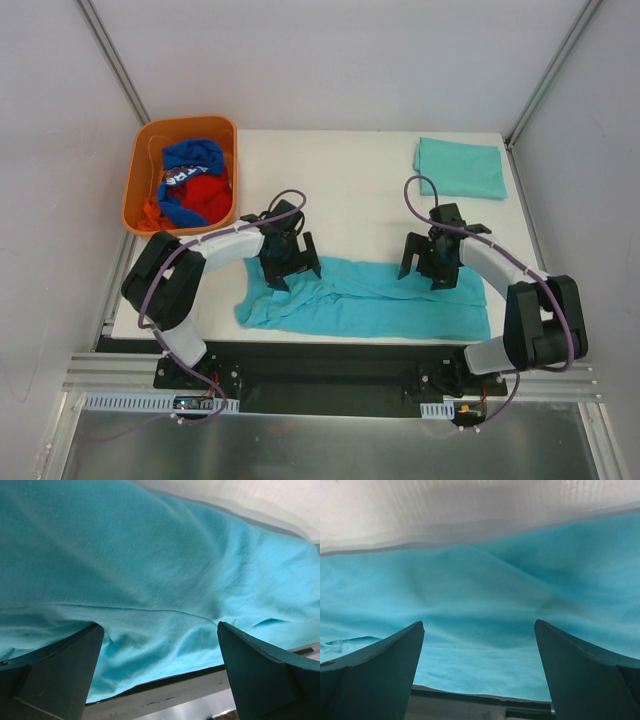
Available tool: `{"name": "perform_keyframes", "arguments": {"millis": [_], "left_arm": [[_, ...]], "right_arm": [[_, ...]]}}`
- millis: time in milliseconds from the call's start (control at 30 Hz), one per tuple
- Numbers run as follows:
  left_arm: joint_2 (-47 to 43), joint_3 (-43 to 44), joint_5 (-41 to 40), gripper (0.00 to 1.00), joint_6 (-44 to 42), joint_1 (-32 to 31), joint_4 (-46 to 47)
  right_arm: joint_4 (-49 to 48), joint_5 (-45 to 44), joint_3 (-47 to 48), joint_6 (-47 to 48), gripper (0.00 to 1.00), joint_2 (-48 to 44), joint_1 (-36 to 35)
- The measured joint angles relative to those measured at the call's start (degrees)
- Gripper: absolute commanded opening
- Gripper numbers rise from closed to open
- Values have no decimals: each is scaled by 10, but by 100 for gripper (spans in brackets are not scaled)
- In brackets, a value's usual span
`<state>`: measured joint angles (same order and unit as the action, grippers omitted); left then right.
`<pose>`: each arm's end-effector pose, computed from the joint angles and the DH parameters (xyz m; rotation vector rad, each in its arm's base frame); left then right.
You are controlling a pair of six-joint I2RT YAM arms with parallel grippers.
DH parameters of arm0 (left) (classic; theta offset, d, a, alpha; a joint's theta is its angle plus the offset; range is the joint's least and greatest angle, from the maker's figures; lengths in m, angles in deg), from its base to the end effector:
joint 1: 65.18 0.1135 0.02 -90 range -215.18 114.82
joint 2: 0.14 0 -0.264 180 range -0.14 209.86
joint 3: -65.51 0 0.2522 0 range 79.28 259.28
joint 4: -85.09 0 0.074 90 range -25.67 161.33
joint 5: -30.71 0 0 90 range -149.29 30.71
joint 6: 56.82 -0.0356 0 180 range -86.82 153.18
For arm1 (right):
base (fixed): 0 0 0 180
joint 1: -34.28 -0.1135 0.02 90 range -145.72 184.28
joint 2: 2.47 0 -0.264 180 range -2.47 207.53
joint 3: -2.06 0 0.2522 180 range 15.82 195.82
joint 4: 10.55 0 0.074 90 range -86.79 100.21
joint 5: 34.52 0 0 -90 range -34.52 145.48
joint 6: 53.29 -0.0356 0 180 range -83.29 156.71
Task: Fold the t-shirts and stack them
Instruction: Fold the other side of the tshirt into a rectangle
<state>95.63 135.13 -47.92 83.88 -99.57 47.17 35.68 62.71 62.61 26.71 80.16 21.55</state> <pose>0.2606 -0.1868 0.1671 -0.3417 2.8482 -0.6568 0.2529 0.0617 0.1789 -0.0999 2.7805 0.2773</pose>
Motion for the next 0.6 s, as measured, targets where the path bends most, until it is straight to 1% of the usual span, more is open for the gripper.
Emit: {"name": "perform_keyframes", "arguments": {"millis": [100, 167, 233, 300, 367, 400, 467, 500, 600], "left_arm": [[36, 37, 30, 99, -10, 0, 12], [46, 48, 42, 99, -16, 0, 27], [45, 47, 46, 99, -22, 4, 43], [33, 31, 45, 99, -26, 10, 60], [6, 1, 40, 99, -32, 28, 70], [-11, -16, 37, 99, -35, 41, 74], [-40, -46, 30, 99, -39, 68, 76], [-53, -61, 27, 99, -40, 83, 77], [-76, -85, 26, 99, -49, 113, 79]], "right_arm": [[12, -35, 5, 0, 97, -31, -16], [19, -64, 14, 1, 98, -52, -42], [20, -98, 26, 2, 99, -80, -94], [16, -112, 35, 2, 99, -101, -148], [4, -122, 40, 2, 95, -117, -214], [-5, -124, 43, 2, 90, -120, -244], [-28, -124, 45, 0, 86, -116, -299], [-38, -124, 48, -3, 80, -107, -325], [-68, -126, 68, -11, 71, -54, -388]]}}
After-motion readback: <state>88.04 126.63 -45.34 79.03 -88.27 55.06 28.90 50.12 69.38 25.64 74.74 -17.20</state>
